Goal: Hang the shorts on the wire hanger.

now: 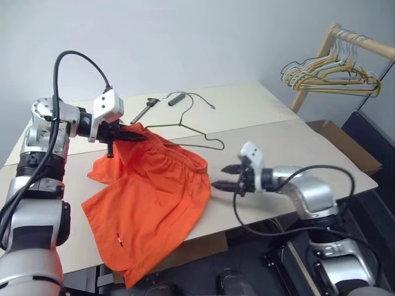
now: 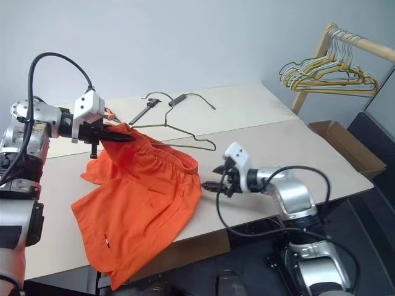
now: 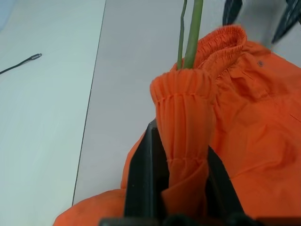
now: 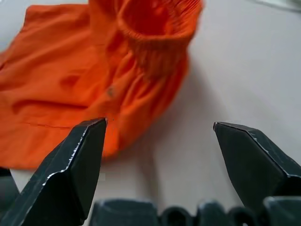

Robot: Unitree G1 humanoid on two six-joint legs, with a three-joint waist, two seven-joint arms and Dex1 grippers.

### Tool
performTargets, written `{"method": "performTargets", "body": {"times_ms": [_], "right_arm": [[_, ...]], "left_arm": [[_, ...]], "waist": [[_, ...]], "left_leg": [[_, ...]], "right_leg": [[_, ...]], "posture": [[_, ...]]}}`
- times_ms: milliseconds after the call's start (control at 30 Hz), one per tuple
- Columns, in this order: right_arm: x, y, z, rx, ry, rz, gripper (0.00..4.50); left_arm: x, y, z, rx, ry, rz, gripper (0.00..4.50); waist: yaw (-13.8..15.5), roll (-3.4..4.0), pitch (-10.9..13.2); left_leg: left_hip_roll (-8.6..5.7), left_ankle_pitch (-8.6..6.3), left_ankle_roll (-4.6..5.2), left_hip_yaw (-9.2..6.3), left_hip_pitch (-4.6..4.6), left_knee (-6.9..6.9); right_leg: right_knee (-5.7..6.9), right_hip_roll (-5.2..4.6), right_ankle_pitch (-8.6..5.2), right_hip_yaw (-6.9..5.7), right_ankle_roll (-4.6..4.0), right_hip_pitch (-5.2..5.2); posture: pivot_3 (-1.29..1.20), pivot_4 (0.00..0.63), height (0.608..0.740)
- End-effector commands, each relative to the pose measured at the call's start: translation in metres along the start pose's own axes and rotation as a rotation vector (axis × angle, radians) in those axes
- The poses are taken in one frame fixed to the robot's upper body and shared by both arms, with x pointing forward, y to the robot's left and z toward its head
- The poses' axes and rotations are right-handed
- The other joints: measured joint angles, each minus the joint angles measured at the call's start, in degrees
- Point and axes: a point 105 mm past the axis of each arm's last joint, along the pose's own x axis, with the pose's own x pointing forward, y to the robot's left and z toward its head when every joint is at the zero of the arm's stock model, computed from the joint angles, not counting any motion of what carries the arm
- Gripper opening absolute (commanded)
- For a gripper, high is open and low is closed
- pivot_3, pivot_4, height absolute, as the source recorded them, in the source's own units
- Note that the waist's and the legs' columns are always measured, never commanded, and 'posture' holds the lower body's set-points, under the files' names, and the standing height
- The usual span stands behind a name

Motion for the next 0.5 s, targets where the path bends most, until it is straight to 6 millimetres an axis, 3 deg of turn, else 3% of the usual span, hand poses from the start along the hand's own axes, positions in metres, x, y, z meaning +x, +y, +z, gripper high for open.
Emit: {"method": "performTargets", "body": {"times_ms": [33,133,433,500], "right_arm": [[0.005,0.004,0.02,0.03,-0.084,0.024,4.06],[0.011,0.009,0.025,0.087,-0.129,0.045,3.35],[0.018,-0.009,0.021,0.245,-0.155,-0.045,0.05],[0.017,-0.014,0.019,0.269,-0.15,-0.065,0.02]], "left_arm": [[-0.01,0.004,0.011,0.043,-0.032,0.046,0.0],[-0.011,0.003,0.01,0.038,-0.032,0.05,0.0],[-0.014,-0.001,0.008,0.018,-0.051,0.038,0.0],[-0.018,-0.005,0.011,0.022,-0.086,0.007,0.0]], "waist": [[0.06,0.0,0.0],[0.12,-0.01,-0.01],[0.06,-0.01,-0.01],[0.0,-0.01,-0.01]], "left_leg": [[-0.01,0.0,0.0,0.01,-0.02,0.02],[-0.01,0.12,-0.21,0.03,-0.07,0.08],[-0.01,0.12,-0.2,0.03,-0.15,0.08],[0.0,0.12,-0.21,0.03,-0.14,0.05]], "right_leg": [[-0.02,-0.01,0.0,0.0,0.01,0.0],[-0.05,-0.03,0.02,0.01,0.04,0.02],[-0.08,-0.03,0.07,-0.02,0.13,0.01],[-0.09,-0.01,0.07,-0.02,0.13,0.01]], "posture": [[-0.1,0.0,0.74],[-0.09,0.0,0.74],[-0.09,0.0,0.74],[-0.1,0.0,0.74]]}}
